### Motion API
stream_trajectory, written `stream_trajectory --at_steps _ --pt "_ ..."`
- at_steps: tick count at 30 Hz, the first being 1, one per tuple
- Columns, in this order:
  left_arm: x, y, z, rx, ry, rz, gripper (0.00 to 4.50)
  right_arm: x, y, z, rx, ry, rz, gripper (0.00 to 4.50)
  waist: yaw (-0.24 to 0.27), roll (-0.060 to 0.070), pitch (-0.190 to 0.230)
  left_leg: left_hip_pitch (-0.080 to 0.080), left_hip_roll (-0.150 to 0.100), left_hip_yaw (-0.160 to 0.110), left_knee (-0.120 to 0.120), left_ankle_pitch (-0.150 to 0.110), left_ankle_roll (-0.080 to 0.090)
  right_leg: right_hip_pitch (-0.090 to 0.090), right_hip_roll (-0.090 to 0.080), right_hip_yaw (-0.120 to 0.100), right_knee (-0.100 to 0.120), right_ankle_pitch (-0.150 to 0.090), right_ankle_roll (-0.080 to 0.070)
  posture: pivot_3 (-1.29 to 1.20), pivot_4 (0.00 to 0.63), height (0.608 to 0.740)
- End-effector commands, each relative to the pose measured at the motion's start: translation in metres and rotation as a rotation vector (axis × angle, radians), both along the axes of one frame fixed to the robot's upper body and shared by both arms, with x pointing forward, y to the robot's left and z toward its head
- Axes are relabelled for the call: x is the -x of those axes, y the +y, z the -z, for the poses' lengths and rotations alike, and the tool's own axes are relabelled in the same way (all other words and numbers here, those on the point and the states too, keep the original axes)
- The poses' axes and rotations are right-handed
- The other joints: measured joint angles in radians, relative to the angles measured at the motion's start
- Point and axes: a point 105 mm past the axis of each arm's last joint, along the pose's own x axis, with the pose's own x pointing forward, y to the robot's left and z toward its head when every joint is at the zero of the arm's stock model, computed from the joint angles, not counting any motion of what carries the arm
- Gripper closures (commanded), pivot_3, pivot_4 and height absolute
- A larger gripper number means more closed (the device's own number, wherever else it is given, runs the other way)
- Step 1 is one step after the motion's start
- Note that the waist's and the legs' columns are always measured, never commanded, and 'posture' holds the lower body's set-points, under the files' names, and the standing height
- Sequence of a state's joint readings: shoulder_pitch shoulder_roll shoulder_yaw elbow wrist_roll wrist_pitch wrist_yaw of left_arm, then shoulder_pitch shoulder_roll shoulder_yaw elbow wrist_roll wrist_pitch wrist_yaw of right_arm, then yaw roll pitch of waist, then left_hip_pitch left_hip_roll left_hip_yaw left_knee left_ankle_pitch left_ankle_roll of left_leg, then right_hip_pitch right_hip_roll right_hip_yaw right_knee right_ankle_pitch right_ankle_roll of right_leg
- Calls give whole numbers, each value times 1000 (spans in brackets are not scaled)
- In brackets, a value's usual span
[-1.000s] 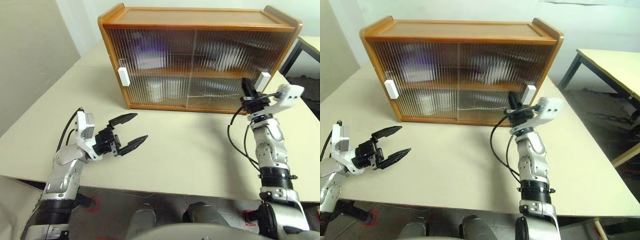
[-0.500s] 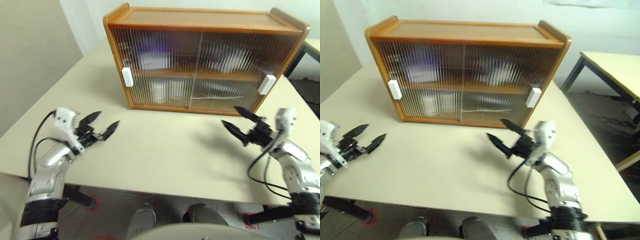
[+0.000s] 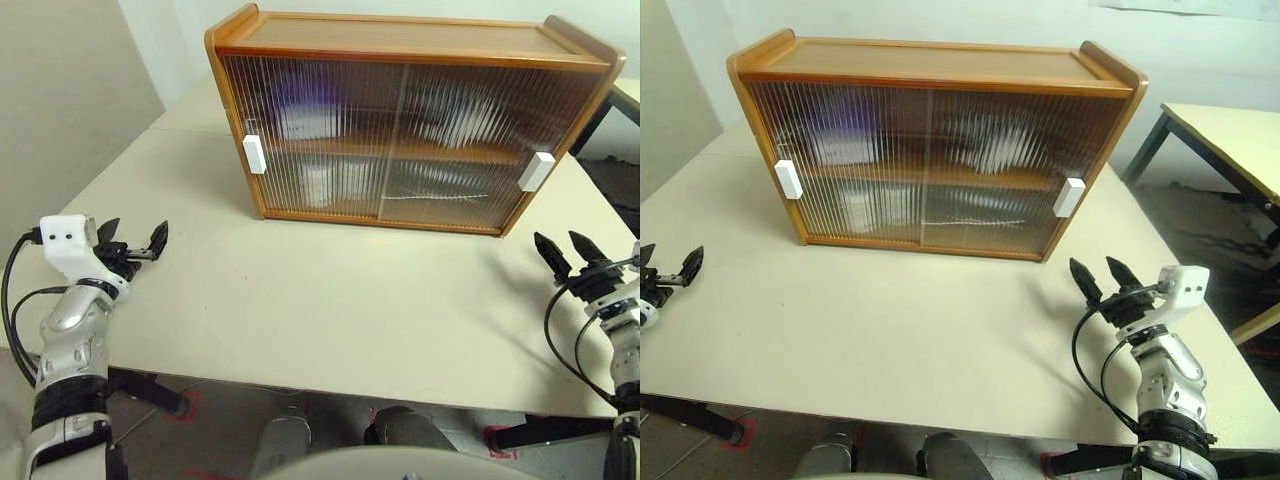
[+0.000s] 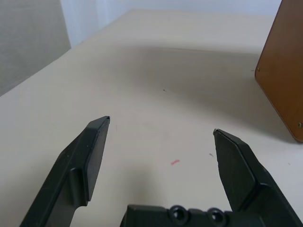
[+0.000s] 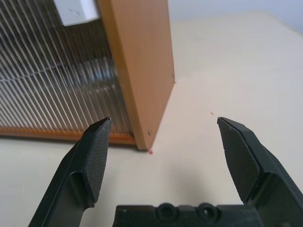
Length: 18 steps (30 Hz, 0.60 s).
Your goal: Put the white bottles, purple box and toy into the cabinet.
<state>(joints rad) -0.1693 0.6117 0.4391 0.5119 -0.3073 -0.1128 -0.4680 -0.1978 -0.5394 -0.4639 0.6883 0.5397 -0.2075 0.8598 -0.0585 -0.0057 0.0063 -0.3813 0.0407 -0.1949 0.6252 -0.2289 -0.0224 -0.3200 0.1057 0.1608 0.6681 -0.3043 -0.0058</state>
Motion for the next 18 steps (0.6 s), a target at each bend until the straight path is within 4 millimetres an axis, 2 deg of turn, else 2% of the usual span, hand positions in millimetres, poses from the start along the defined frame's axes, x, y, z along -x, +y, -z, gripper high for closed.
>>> stream_trajectory --at_steps 1,4,7,10,15,18 --pt "-5 -4 1 -42 22 44 0 -8 -1 -2 -21 -23 33 33 -1 -1 1 0 0 1 0 0 0 0 0 1 0 0 1 -78 14 740" --pt "-10 -6 -3 -53 15 53 0 -15 -2 -2 -4 -16 42 33 -1 -1 1 0 0 2 1 0 0 0 -1 3 -1 1 3 -74 7 740" --pt "-10 -8 -5 -55 3 57 0 -14 -9 0 -4 -16 76 33 -2 -1 0 1 0 1 1 0 0 1 -1 11 -1 2 3 -73 0 740" --pt "-11 -5 -8 -53 -7 54 0 -14 -8 2 -2 -26 91 33 -2 -1 0 2 0 1 1 0 1 1 0 12 0 2 2 -69 0 740" --pt "-17 -7 -9 -38 -10 58 0 -16 -11 -11 36 -100 117 33 -4 -1 0 2 0 2 1 0 1 1 0 13 0 3 1 -77 0 740" --pt "-19 -9 -9 -32 -9 68 0 -17 -11 -11 41 -99 118 33 -5 -1 0 2 0 4 1 0 1 1 0 14 0 4 2 -77 0 740"
